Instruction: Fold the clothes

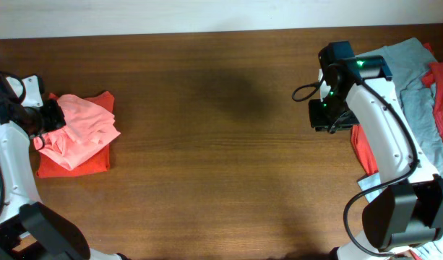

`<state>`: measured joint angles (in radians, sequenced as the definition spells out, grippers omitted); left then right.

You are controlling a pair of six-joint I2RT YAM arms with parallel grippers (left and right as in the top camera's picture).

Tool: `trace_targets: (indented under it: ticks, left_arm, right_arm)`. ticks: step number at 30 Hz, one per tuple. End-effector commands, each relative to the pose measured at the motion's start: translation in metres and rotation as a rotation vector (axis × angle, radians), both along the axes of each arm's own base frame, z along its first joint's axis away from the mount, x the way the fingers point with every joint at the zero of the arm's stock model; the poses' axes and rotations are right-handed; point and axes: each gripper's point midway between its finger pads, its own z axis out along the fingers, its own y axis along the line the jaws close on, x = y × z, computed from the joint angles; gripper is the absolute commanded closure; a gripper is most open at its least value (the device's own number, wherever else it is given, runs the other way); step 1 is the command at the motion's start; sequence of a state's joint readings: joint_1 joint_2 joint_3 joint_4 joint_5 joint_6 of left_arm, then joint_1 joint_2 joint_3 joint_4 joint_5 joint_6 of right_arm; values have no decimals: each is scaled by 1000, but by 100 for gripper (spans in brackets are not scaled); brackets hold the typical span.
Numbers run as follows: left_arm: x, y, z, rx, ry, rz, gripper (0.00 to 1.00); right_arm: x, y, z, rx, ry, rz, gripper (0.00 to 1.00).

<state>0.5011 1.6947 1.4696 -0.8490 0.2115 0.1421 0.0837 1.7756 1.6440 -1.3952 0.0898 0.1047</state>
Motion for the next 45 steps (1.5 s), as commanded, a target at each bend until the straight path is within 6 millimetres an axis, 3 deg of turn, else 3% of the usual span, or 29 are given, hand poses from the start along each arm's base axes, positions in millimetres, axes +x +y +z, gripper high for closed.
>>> trace_targets:
  ticks: [1, 6, 14, 19, 22, 25, 27, 30, 36, 40, 45]
  left_arm:
    - [-2, 3, 10, 17, -21, 6, 77]
    - [-6, 8, 19, 6, -41, 54, 77]
    - [-17, 9, 55, 28, -123, 95, 76]
    - [-14, 9, 67, 4, -171, 146, 76]
    - [-10, 12, 63, -23, -175, 186, 77]
    - [-4, 17, 53, -88, -176, 244, 85]
    - [11, 8, 41, -263, -216, 179, 89]
    - [14, 18, 29, -376, -238, 170, 94]
    - [6, 47, 26, -471, -310, 176, 94]
    - [5, 50, 28, -495, -354, 116, 94]
    - [8, 51, -2, -550, -306, 122, 94]
  right_arm:
    - [2, -4, 12, -6, -38, -11, 68]
    - [3, -4, 12, -6, -41, -11, 67]
    - [4, -4, 12, -6, -45, -11, 67]
    - [4, -3, 12, -5, -46, -11, 67]
    - [4, -3, 12, -5, -45, -11, 67]
    - [3, -3, 12, -5, -43, -11, 67]
    - [2, -4, 12, -6, -39, -11, 67]
    - [2, -4, 12, -6, -37, -11, 67]
    - [2, -4, 11, -6, -35, -11, 67]
    - [2, -4, 11, -6, -34, -11, 67]
    - [1, -4, 11, -6, -28, -11, 67]
